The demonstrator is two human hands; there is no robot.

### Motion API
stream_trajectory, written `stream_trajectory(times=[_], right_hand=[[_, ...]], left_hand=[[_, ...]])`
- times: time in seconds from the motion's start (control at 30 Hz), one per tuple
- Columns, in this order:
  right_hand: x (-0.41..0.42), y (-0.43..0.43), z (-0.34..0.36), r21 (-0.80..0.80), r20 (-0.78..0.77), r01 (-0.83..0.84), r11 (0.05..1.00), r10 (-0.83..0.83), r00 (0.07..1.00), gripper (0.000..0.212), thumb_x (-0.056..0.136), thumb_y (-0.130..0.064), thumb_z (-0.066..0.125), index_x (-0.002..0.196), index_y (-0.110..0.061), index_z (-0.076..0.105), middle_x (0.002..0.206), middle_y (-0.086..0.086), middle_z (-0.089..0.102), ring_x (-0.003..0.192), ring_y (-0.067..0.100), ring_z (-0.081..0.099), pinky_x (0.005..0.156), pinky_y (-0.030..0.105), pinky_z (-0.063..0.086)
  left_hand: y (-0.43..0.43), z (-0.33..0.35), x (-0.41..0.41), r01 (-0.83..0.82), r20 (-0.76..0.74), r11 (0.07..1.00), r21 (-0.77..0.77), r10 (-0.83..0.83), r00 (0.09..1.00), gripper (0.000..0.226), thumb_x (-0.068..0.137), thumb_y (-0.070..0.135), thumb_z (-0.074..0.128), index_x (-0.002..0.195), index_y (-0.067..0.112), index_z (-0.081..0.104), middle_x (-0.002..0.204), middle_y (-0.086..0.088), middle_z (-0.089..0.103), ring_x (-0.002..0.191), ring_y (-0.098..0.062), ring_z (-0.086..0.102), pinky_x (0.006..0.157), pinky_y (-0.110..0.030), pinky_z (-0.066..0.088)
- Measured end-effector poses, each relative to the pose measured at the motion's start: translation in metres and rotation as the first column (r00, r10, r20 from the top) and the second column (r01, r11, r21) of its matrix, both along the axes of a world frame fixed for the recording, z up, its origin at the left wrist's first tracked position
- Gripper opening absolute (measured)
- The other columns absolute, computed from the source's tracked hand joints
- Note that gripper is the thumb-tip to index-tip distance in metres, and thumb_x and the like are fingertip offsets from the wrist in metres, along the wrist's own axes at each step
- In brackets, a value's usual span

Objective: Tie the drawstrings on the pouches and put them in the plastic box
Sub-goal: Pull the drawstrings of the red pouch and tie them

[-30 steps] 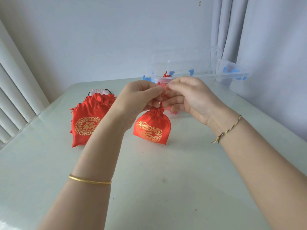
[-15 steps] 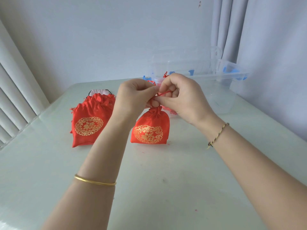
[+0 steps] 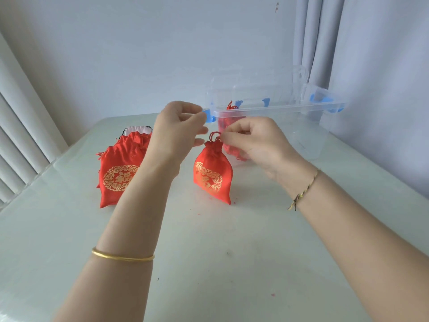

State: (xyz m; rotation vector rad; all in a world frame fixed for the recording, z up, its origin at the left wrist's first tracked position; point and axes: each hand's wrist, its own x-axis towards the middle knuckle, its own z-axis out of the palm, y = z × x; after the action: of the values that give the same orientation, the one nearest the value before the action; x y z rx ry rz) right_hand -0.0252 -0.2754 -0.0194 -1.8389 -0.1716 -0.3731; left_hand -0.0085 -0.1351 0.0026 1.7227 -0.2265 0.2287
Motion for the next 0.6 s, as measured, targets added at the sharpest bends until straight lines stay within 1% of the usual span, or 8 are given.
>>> stream_trajectory(times=[0.07,0.1,0.13,0.2,0.27,0.33,0.47,0.6], right_hand=[[0.003,-0.002,-0.001,0.286,-0.165,-0.049,0.957,0.099,0.981,0.021,0.081,-0.002,0.064,0.062,-0.009,0.057,0.046,-0.002,0.041,0.052,0.015,0.03,0.045,0.023,0.023],[0.005,-0.003,-0.001,0.373,-0.214,-0.058,0.926,0.146,0.966,0.021,0.081,-0.002,0.064,0.064,-0.008,0.054,0.042,-0.004,0.038,0.051,0.014,0.028,0.041,0.019,0.021],[0.005,-0.003,-0.001,0.432,-0.247,-0.065,0.899,0.187,0.951,0.02,0.082,-0.003,0.063,0.066,-0.008,0.052,0.039,-0.007,0.037,0.047,0.011,0.027,0.038,0.017,0.021],[0.006,-0.004,0.001,0.516,-0.284,-0.065,0.854,0.242,0.928,0.02,0.084,-0.004,0.062,0.068,-0.009,0.052,0.037,-0.008,0.037,0.037,0.005,0.027,0.036,0.014,0.021],[0.005,-0.006,0.003,0.566,-0.298,-0.051,0.823,0.261,0.918,0.024,0.084,-0.004,0.061,0.063,-0.01,0.051,0.04,-0.006,0.04,0.034,0.002,0.027,0.036,0.013,0.022],[0.004,-0.007,0.004,0.581,-0.301,-0.047,0.812,0.269,0.915,0.026,0.084,-0.005,0.062,0.06,-0.012,0.053,0.044,-0.004,0.041,0.036,0.002,0.028,0.037,0.013,0.022],[0.004,-0.006,0.004,0.581,-0.298,-0.069,0.811,0.291,0.909,0.027,0.085,-0.005,0.06,0.06,-0.012,0.053,0.047,-0.003,0.041,0.038,0.003,0.028,0.038,0.013,0.023],[0.004,-0.009,0.004,0.57,-0.279,-0.103,0.815,0.31,0.909,0.027,0.085,-0.005,0.06,0.061,-0.012,0.052,0.049,-0.003,0.041,0.038,0.003,0.029,0.039,0.014,0.023]], left_hand=[[0.005,0.003,0.0,-0.003,0.066,0.998,0.055,-0.001,0.998,0.011,0.086,0.011,0.057,0.095,0.017,0.059,0.085,0.005,0.062,0.079,-0.011,0.064,0.066,-0.024,0.052],[0.007,0.005,-0.002,0.022,0.104,0.995,0.093,-0.031,0.994,0.011,0.085,0.01,0.06,0.09,0.02,0.061,0.084,0.005,0.062,0.077,-0.012,0.061,0.067,-0.024,0.051],[0.007,0.006,-0.005,0.052,0.138,0.989,0.142,-0.071,0.988,0.011,0.083,0.01,0.062,0.084,0.021,0.063,0.083,0.006,0.063,0.074,-0.012,0.058,0.066,-0.022,0.048],[0.004,0.007,-0.01,0.06,0.208,0.953,0.298,-0.127,0.97,0.01,0.08,0.013,0.067,0.079,0.023,0.067,0.086,0.007,0.061,0.072,-0.006,0.053,0.062,-0.009,0.039],[0.0,0.006,-0.01,-0.015,0.28,0.901,0.433,-0.119,0.953,0.009,0.077,0.018,0.072,0.079,0.026,0.068,0.098,0.006,0.055,0.081,0.003,0.052,0.064,0.001,0.035],[-0.002,0.004,-0.009,-0.071,0.316,0.876,0.477,-0.095,0.944,0.011,0.075,0.019,0.074,0.081,0.026,0.068,0.103,0.003,0.05,0.084,0.005,0.049,0.067,0.004,0.032],[-0.002,0.002,-0.006,-0.124,0.348,0.851,0.51,-0.072,0.935,0.011,0.075,0.02,0.073,0.083,0.026,0.069,0.103,0.003,0.048,0.09,-0.004,0.049,0.07,0.003,0.031],[-0.003,0.0,-0.005,-0.15,0.364,0.826,0.543,-0.071,0.929,0.007,0.077,0.022,0.072,0.082,0.024,0.067,0.102,0.002,0.05,0.092,-0.009,0.05,0.072,-0.003,0.031]])
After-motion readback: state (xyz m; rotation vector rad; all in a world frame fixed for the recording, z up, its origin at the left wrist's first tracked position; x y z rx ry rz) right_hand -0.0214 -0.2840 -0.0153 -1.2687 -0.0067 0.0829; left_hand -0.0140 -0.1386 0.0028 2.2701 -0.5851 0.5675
